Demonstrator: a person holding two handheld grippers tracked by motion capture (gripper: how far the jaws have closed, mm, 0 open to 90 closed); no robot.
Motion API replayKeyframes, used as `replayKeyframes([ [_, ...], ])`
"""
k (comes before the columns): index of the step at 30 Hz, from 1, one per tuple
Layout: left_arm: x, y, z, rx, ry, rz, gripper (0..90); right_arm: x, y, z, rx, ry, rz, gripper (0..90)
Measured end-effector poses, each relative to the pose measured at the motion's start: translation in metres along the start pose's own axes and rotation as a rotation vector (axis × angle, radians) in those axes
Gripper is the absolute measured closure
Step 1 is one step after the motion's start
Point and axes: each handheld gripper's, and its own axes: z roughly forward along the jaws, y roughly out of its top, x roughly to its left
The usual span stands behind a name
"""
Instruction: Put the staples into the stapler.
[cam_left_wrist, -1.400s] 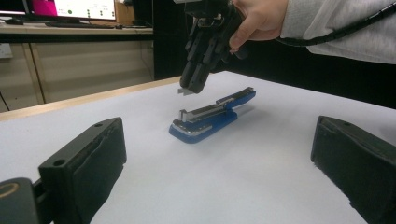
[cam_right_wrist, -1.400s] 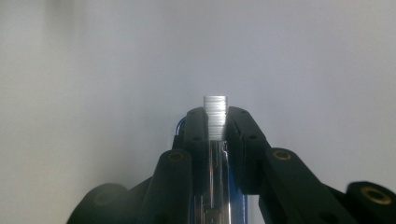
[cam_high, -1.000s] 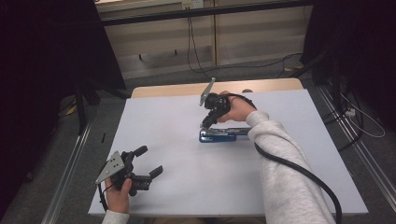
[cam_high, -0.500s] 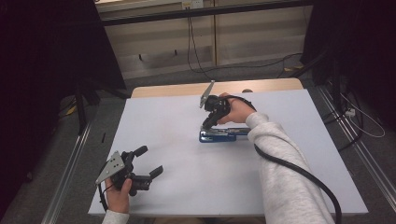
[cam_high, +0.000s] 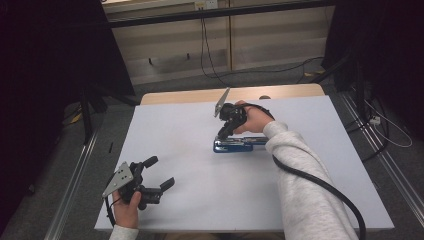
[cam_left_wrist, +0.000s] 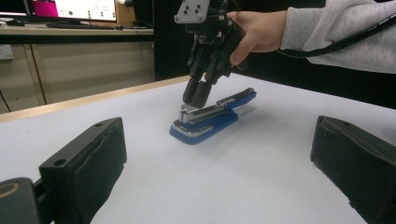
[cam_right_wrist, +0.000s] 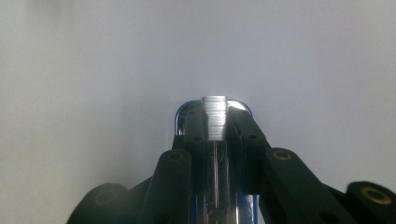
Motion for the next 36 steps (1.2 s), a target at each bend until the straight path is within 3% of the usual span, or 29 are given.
replayKeyframes([
  [36,0.0003,0.0002,0.0001,-0.005,0.001,0.001,3.4,-0.0011,-0.0004,0.0048,0.016,0.002,-0.003,78.4],
])
